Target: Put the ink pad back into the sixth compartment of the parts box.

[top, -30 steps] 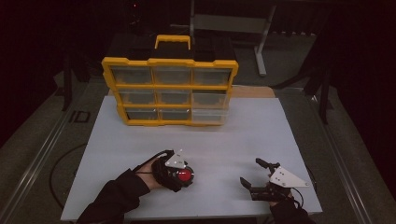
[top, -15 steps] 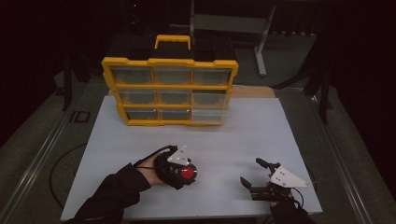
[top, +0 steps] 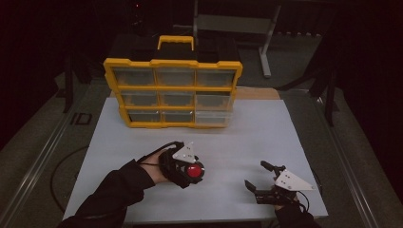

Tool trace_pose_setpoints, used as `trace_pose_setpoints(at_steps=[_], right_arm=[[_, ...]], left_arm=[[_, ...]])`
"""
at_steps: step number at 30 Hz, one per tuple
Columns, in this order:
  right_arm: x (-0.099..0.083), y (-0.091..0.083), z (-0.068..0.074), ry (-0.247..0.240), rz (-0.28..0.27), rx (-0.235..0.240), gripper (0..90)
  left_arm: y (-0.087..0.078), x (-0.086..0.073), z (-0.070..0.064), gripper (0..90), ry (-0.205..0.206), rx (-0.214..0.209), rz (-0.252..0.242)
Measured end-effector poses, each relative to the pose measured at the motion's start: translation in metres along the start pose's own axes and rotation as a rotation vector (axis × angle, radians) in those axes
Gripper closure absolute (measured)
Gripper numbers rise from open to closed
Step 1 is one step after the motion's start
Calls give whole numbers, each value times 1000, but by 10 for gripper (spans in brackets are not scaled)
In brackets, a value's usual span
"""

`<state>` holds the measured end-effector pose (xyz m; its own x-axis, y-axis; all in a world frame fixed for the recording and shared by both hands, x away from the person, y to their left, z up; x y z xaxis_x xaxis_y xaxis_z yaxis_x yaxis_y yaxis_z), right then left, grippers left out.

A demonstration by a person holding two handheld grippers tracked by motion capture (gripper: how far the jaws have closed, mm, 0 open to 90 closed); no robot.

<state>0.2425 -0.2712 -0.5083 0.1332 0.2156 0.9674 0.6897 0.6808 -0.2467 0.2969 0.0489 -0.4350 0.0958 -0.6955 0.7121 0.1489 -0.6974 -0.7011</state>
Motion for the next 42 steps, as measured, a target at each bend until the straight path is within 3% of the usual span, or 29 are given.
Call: trace_pose_setpoints(at_steps=[8,22,37,42], right_arm=[[0,0,0,-6,-1,2,102],[0,0,0,-10,0,2,102],[0,0,0,-11,0,4,102],[0,0,0,-8,-3,4,102]], left_arm=[[-12,17,4,305,36,-2,5],[-27,43,16,305,21,-3,-37],[-42,76,32,305,49,9,-74],[-46,85,38,305,40,8,-82]])
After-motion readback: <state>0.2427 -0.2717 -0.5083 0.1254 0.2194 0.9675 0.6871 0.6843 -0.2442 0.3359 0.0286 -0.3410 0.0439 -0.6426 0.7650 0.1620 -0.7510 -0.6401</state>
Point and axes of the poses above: each handheld gripper's, and its own axes: y roughly forward along the jaws, x roughly out of its top, z roughly to its left, the point moved 2 cm from there along y, roughly forward along the jaws, and after that the axes turned 3 degrees about -z, right-handed, at the moved point
